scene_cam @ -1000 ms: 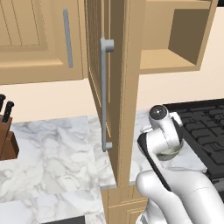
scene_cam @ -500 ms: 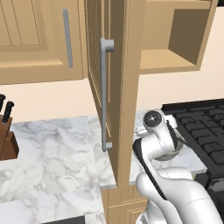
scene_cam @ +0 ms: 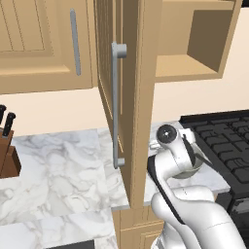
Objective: Open the cabinet and setup a tea strainer by placing it in the bowl upright.
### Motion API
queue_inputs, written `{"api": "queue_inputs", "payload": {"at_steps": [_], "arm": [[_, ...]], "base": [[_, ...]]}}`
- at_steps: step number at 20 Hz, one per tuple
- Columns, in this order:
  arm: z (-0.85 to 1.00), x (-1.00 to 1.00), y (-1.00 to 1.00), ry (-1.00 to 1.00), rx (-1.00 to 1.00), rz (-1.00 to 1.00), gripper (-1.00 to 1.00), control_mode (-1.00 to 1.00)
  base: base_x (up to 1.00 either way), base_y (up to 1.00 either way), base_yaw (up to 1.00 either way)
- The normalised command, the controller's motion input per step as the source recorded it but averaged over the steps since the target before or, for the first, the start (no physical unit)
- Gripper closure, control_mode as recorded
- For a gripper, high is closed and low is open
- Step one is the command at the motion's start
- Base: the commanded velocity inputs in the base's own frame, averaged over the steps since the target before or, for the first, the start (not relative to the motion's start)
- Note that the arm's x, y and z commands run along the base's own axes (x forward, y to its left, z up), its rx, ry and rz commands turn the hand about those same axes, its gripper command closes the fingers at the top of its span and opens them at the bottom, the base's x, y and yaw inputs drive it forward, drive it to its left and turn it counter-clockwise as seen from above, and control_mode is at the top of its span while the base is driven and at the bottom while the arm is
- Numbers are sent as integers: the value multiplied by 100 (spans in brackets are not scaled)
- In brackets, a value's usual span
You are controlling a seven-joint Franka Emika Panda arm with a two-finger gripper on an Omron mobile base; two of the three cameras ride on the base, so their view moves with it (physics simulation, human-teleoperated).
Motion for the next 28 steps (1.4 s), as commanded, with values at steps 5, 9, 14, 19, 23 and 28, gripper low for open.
{"api": "queue_inputs", "payload": {"at_steps": [5,9,14,19,23,28], "arm": [[-57,0,-5,0,-1,0,100,-100],[-51,0,-4,0,-2,-1,100,-100],[-36,-3,-14,0,-3,0,100,-100],[-48,0,-19,-1,-3,0,100,-100],[-58,0,-19,0,-4,0,100,-100],[-70,0,-21,0,-5,0,100,-100]], "base": [[0,0,0],[0,0,0],[0,0,0],[0,0,0],[0,0,0],[0,0,0]]}}
